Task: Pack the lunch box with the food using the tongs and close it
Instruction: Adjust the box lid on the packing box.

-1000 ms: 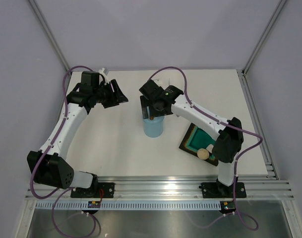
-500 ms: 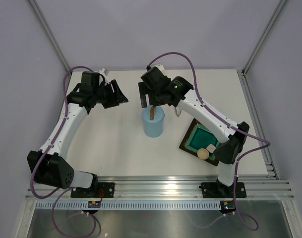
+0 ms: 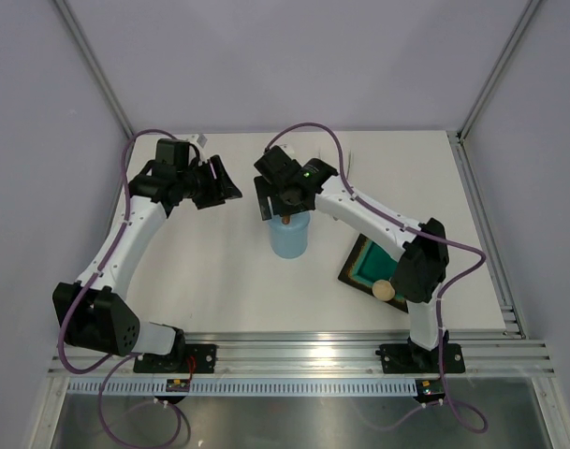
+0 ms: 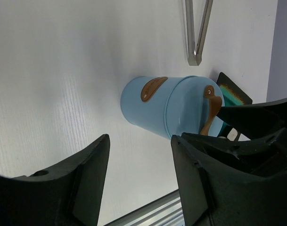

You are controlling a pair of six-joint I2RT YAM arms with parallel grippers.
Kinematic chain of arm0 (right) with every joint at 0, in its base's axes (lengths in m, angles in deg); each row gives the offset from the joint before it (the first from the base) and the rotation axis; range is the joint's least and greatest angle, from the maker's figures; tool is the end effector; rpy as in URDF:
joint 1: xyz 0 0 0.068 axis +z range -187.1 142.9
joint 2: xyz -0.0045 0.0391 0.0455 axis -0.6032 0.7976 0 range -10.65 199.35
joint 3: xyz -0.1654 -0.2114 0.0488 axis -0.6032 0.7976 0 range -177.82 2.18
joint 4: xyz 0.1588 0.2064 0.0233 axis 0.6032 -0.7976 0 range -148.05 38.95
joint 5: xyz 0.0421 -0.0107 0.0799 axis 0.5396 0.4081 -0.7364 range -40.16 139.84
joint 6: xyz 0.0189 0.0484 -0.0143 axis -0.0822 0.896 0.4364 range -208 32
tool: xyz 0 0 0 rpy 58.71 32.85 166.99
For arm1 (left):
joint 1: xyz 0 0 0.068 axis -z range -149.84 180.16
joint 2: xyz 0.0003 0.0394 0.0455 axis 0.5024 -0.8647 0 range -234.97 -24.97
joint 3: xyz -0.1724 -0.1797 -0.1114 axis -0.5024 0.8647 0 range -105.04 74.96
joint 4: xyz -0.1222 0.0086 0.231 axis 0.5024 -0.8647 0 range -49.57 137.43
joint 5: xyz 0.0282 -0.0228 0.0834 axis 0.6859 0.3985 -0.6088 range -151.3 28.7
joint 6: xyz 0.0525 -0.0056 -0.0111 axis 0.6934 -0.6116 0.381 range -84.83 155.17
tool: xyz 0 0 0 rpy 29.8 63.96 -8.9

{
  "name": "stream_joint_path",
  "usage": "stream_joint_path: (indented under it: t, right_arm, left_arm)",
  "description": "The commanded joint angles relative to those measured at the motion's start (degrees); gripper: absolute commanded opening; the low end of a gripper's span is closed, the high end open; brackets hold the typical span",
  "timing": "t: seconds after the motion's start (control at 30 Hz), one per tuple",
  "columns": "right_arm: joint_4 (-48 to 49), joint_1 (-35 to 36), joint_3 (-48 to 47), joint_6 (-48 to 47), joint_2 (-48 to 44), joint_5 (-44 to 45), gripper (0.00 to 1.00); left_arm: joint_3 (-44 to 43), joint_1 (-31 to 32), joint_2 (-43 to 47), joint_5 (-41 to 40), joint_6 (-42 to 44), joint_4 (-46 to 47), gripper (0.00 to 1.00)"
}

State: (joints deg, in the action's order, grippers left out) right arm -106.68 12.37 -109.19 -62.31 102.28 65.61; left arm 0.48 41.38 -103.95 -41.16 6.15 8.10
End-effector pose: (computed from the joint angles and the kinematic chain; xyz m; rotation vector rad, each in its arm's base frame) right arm 0.2855 0.3191 0.3190 -0.4186 2.4870 0.1756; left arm 0.2881 -0.0695 0.3388 -0.1914 2.3950 -0.7508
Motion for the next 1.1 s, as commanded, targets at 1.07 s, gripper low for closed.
stream_joint_path:
  t: [1.07]
  right_arm:
    - [-3.2, -1.0, -7.3, 0.3, -6.6, 3.8, 0.81]
  left_arm:
    - [2.1, -0.8, 2.8, 0.3, 0.3, 0.9, 0.58]
